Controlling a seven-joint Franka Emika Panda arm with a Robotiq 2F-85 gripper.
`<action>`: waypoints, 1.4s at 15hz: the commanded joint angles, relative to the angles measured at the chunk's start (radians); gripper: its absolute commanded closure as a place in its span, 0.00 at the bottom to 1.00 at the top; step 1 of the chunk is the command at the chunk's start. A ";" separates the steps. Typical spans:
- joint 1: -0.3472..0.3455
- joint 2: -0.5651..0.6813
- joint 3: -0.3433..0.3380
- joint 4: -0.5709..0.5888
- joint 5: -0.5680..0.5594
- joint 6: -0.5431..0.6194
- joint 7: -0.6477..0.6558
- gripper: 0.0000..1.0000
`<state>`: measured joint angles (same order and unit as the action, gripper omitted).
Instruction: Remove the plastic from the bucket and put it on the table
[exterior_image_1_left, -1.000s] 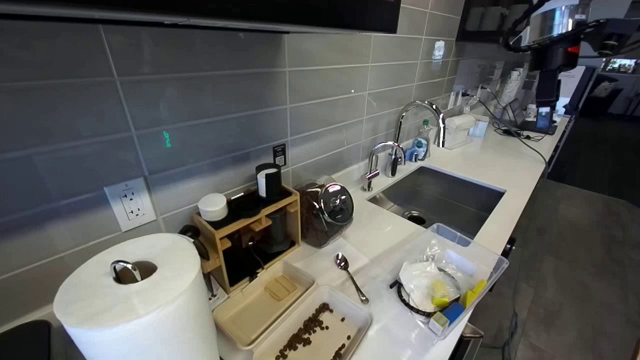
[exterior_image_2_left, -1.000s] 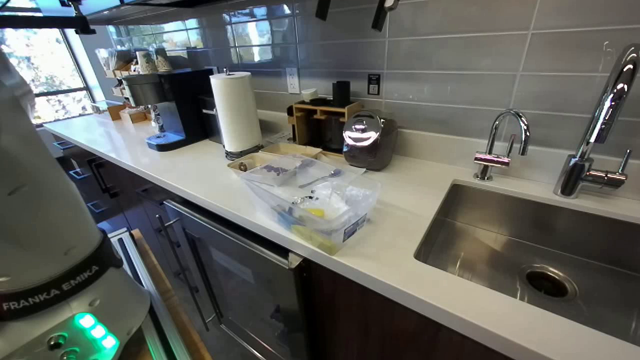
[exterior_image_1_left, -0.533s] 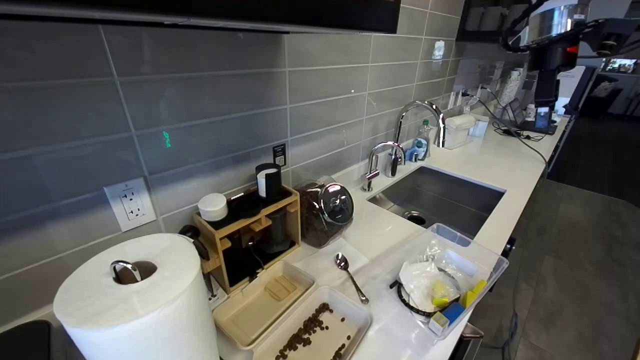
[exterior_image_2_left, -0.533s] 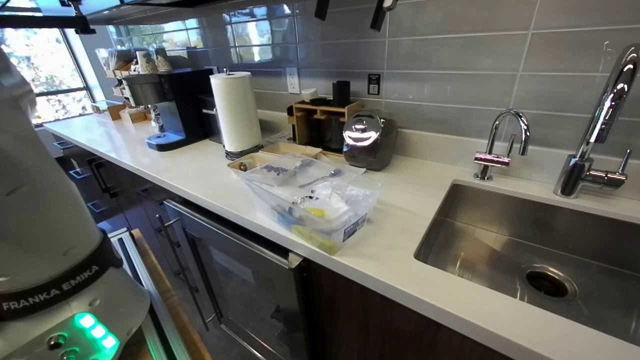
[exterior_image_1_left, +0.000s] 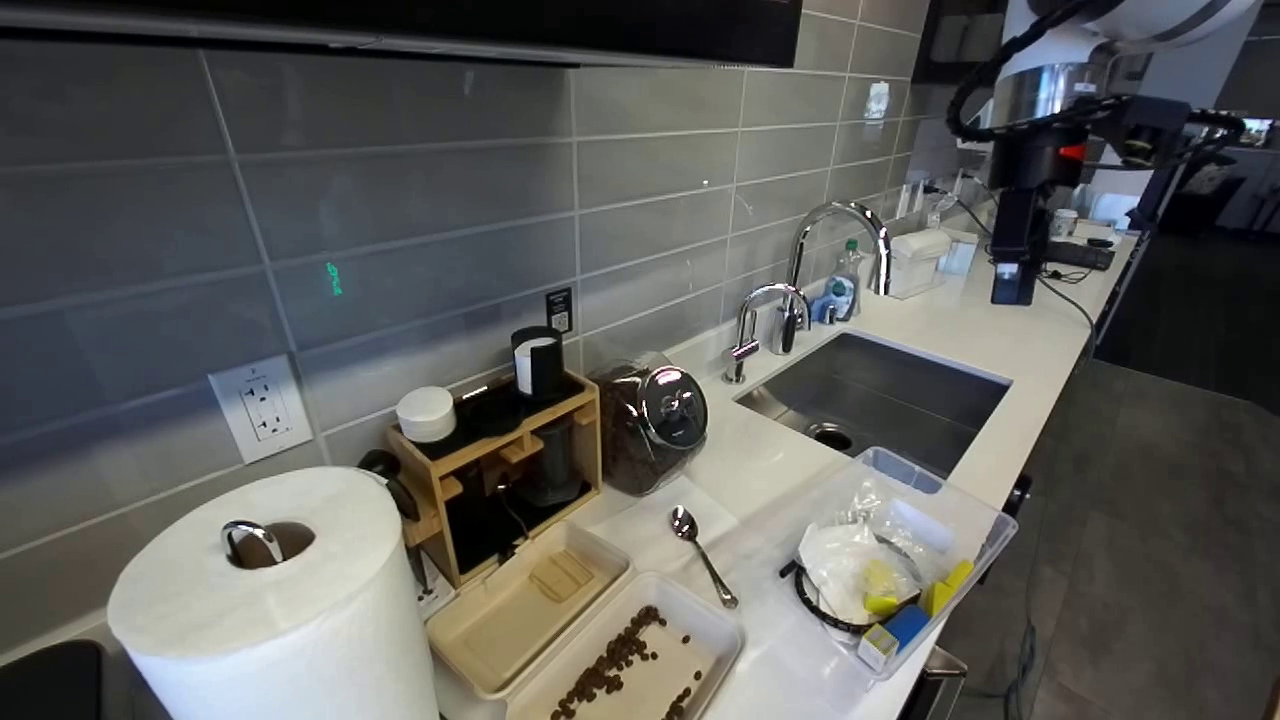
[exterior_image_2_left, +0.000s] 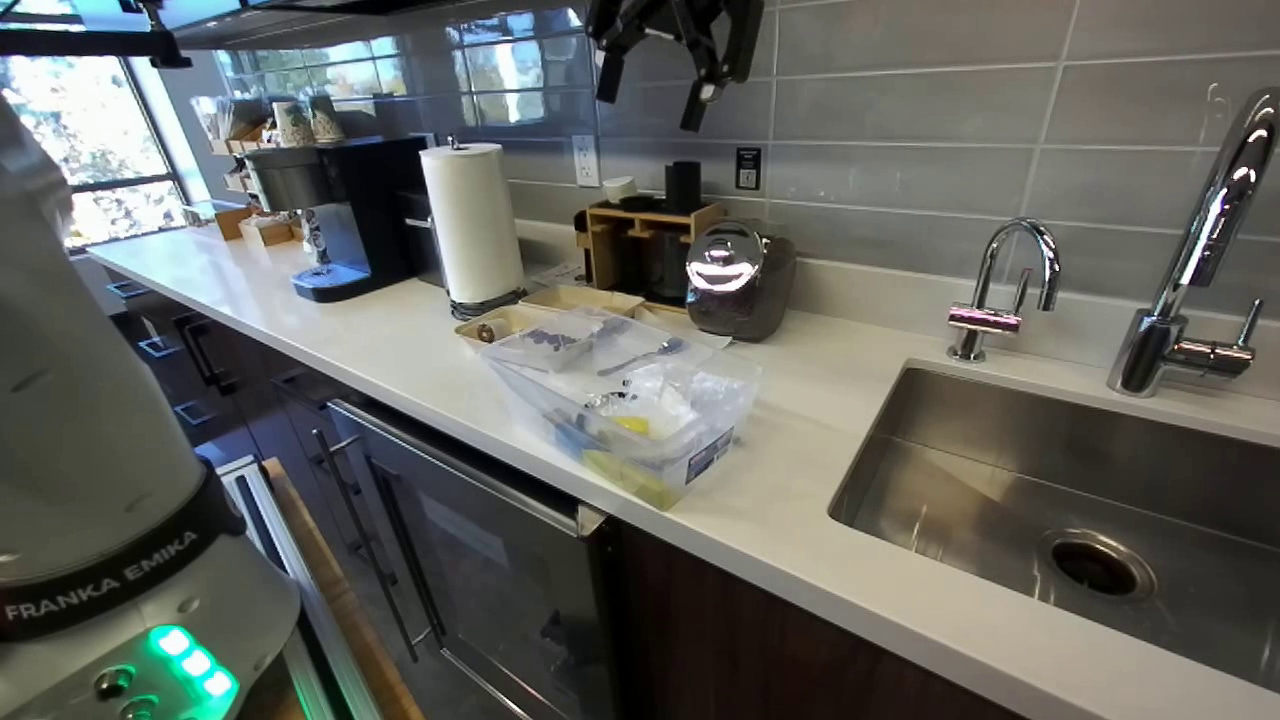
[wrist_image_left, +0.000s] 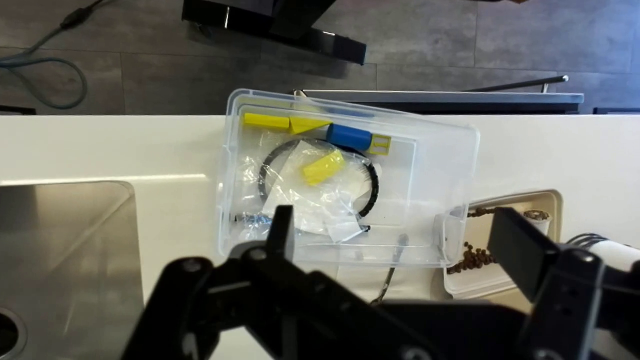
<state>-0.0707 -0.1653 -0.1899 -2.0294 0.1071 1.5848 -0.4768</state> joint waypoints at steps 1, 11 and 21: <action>0.004 -0.052 0.039 -0.154 0.044 0.150 0.077 0.00; 0.045 -0.054 0.203 -0.491 -0.076 0.704 0.487 0.00; 0.061 0.039 0.232 -0.559 -0.106 0.814 0.614 0.00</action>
<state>-0.0193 -0.1253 0.0520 -2.5892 0.0031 2.4007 0.1358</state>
